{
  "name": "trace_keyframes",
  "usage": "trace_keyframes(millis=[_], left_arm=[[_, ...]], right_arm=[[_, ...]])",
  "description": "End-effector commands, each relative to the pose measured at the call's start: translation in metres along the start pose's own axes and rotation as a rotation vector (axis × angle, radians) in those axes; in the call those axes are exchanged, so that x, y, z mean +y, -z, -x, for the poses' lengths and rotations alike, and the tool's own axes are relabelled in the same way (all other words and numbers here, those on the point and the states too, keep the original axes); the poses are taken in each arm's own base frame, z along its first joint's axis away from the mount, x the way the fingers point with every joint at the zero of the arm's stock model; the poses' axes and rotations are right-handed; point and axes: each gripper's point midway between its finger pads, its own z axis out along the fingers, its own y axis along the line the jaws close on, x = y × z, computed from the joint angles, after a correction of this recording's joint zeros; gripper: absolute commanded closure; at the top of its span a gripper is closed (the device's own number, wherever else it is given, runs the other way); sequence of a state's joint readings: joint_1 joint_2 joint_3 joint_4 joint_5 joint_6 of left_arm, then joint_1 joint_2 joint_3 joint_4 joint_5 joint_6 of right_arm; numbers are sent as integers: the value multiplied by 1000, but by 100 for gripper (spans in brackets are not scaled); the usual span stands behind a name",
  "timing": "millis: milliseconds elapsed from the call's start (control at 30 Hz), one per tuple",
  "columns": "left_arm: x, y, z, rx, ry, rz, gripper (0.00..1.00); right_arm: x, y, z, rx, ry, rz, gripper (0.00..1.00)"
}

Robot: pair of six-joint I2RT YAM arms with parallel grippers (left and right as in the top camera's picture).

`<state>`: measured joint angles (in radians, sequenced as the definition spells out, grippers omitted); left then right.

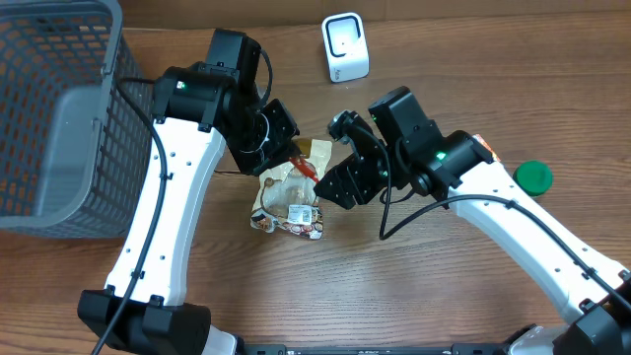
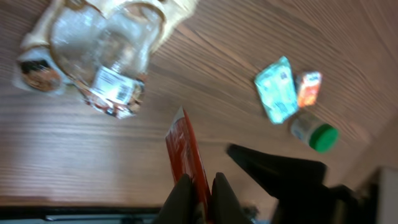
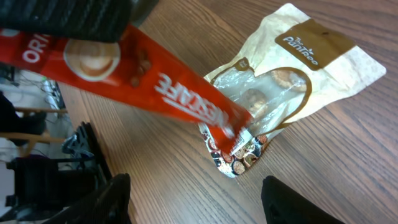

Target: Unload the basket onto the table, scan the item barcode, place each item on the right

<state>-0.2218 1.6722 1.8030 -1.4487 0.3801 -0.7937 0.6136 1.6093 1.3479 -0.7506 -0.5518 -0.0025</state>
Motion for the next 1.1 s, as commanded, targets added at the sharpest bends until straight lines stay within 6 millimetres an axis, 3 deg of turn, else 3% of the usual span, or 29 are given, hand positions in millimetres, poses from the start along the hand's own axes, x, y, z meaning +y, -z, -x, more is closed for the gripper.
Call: trace_keyframes(millis=[0,133,267,433,633,700,933,1033,1067], left_arm=[[-10,1,-9,84,42,-80,96],[-17,5,-13,134,54,-140,96],[-23,9,-18,179,41,-193,96],[-29,13,-27,228,45,-234,96],[-34,15,-31,255,46,-263,96],[-32,14,-29,245,47,-253,95],[-19,13,-12,174,73,-202,96],[-12,11,-2,121,72,-166,80],[-10,10,2,100,68,-152,64]], right_arm=[[11,7,7,-31,124,-14,32],[17,3,11,-46,222,-15,29],[5,2,19,-70,262,-120,26],[4,1,18,-62,289,-148,28],[-4,2,18,-58,280,-197,56],[-5,2,18,-58,276,-202,60],[-4,2,18,-60,264,-198,89],[1,1,19,-66,232,-167,94],[3,1,19,-70,213,-155,96]])
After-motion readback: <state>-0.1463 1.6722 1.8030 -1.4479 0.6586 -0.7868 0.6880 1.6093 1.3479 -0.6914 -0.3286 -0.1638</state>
